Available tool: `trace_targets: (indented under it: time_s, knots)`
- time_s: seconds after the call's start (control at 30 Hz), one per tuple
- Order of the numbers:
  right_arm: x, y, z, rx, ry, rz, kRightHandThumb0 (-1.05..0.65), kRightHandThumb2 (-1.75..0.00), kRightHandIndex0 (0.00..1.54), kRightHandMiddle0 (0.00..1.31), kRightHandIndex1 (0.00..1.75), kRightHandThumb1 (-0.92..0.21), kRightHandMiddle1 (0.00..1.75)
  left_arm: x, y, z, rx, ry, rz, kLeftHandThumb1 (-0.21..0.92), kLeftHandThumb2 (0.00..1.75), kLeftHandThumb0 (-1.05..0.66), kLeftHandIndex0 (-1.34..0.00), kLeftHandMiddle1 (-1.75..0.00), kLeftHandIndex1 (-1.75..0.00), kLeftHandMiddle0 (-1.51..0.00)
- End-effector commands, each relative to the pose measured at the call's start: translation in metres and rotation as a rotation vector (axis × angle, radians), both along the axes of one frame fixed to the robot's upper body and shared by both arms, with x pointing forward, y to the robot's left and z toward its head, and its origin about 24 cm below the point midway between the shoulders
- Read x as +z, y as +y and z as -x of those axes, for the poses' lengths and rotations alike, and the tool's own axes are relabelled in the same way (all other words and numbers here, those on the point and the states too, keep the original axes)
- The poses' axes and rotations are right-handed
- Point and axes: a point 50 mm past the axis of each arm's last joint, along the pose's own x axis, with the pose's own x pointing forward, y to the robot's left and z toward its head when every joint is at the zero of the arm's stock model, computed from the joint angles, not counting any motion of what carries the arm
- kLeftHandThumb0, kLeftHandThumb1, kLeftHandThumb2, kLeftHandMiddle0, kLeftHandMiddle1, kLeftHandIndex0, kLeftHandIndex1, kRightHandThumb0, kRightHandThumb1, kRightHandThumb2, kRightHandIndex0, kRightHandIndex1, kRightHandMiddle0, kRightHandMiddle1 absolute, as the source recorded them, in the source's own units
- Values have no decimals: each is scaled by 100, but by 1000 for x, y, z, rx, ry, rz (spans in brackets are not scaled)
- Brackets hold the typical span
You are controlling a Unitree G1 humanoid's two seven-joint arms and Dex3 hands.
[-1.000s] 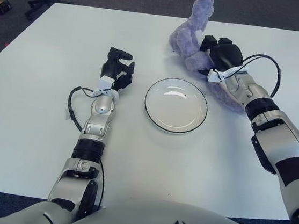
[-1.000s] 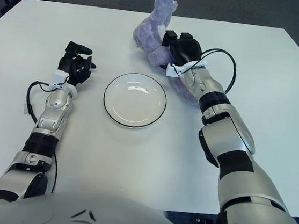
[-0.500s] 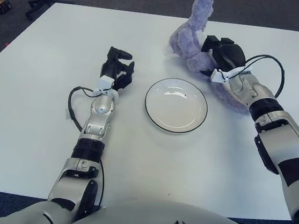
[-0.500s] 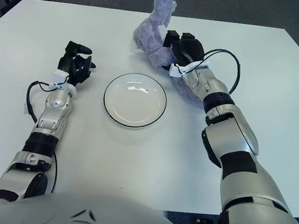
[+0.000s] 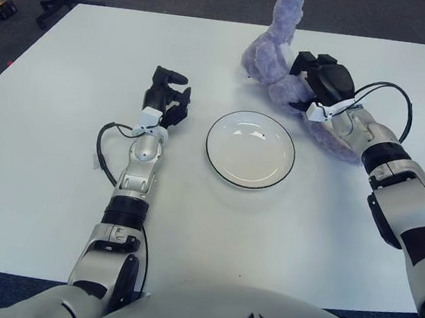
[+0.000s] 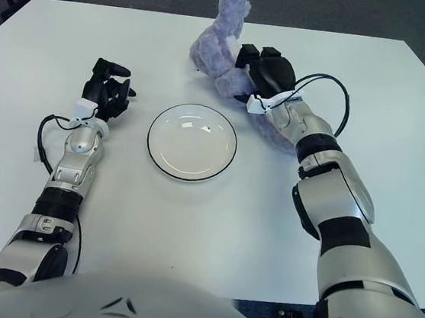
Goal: Put the doll into the plate.
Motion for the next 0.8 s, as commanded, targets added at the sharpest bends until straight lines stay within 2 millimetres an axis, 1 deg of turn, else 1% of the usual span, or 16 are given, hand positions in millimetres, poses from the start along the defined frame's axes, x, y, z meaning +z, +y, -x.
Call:
trace_targets:
  time_s: [0.0,0.1,0.27,0.4,0.57,0.6,0.63,0.67,0.7,0.77]
  knots:
    - [5,-9,2,-2,-54,-8,0,-122,56,36,168,-39,175,-3,3,0,9,7,-3,92,49,-35,-22,-158,-173,-52]
    - [11,-10,4,20,-113,-11,0,-121,56,36,167,-39,175,-3,3,0,9,7,-3,92,49,-35,-22,-158,-173,-52]
    - [14,-10,5,35,-196,14,0,-121,56,36,167,-39,175,-4,3,0,10,8,-3,92,49,-35,-22,-158,-173,-52]
    - [18,-12,7,33,-309,46,0,-121,56,36,167,-40,175,-4,3,0,10,9,-4,92,49,-35,-22,-158,-173,-52]
    - [23,-12,8,54,-359,43,0,-120,56,36,167,-40,175,-4,3,-1,10,10,-4,92,49,-35,-22,-158,-172,-53]
    - [25,-12,8,60,-368,40,15,-114,51,42,170,-45,175,-4,4,-1,10,10,-5,92,49,-35,-22,-158,-172,-53]
    - [26,-12,8,68,-379,36,24,-110,48,47,172,-48,175,-4,4,-1,10,10,-5,92,49,-35,-22,-158,-172,-53]
    - [27,-12,9,73,-386,34,27,-108,47,48,172,-50,175,-4,4,-1,11,10,-5,92,49,-35,-22,-158,-172,-53]
    - [28,-11,9,81,-401,27,31,-102,44,49,173,-54,175,-4,4,-1,11,11,-5,92,49,-35,-22,-158,-172,-53]
    - [31,-10,11,97,-433,13,35,-99,42,51,174,-56,175,-5,4,-1,11,11,-5,92,49,-35,-22,-158,-172,-53]
